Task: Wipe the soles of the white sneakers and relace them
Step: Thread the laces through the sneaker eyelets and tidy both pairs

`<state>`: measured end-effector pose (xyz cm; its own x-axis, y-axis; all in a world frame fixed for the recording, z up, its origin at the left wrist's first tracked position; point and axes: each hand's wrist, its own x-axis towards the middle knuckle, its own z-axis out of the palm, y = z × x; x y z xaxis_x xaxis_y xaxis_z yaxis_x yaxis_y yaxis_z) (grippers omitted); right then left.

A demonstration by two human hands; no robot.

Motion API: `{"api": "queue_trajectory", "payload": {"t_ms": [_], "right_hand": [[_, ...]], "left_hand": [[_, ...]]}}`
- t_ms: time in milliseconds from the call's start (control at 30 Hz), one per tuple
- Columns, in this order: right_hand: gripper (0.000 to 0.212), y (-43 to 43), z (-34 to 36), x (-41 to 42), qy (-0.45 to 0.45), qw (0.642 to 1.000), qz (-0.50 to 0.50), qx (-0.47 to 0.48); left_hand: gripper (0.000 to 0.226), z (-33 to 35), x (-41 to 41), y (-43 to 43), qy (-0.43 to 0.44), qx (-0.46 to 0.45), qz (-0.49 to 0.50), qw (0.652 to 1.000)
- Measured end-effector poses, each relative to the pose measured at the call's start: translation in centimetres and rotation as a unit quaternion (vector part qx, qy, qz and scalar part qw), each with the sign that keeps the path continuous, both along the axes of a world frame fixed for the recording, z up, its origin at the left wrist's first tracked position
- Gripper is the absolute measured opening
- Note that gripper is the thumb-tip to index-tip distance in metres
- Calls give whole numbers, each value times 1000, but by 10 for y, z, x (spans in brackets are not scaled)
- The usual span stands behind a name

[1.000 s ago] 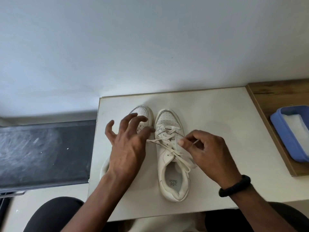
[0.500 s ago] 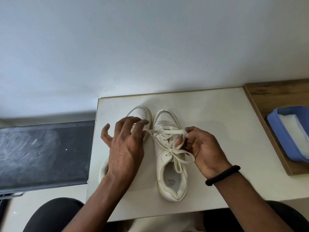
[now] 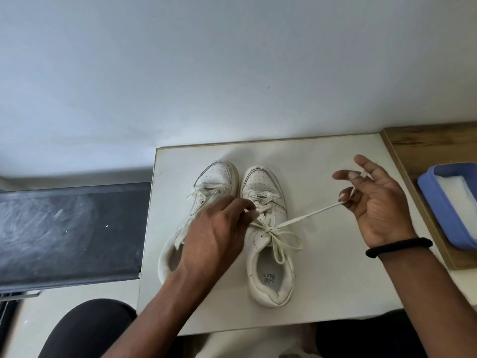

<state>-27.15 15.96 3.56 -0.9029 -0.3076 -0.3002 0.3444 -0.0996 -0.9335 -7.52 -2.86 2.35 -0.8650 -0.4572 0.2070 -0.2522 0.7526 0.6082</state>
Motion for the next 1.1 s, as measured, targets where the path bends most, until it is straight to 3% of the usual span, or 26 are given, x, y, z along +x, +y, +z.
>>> {"api": "queue_trajectory", "payload": {"t_ms": [167,267,367,433,500,567,633,700,767,933,1100], "right_hand": [[48,6,-11,-25,93,987,-49,121],[52,11,-9,-45,112,983,-82,123],[39,16,4,-63,130,976,-116,128],[23,12,14,-62,163,973,-83,139],[20,-1,25,-46,229,962,-10,150],[28,-18,32,-21,322,918,108,204],[36,-30,31,4,396,842,246,272],[40,-35,23,24,422,774,339,328],[34,-36,14,36,423,737,384,362],[17,-31,6,37,405,774,372,315],[18,-32,-1,40,415,779,383,274]], "left_hand": [[29,-4,0,26,-42,62,-54,996],[24,-6,-1,27,-52,81,-49,994],[17,-3,-1,23,-74,137,-43,987],[18,-2,-1,24,-78,177,-16,981],[22,-3,-1,28,-74,207,15,975],[26,-5,-1,31,-75,221,35,972],[28,-6,0,33,-76,227,50,970],[25,-6,0,35,-75,223,55,970],[17,-4,0,34,-70,223,55,971],[8,1,1,29,-78,205,35,975],[7,6,1,27,-77,182,11,980]]}}
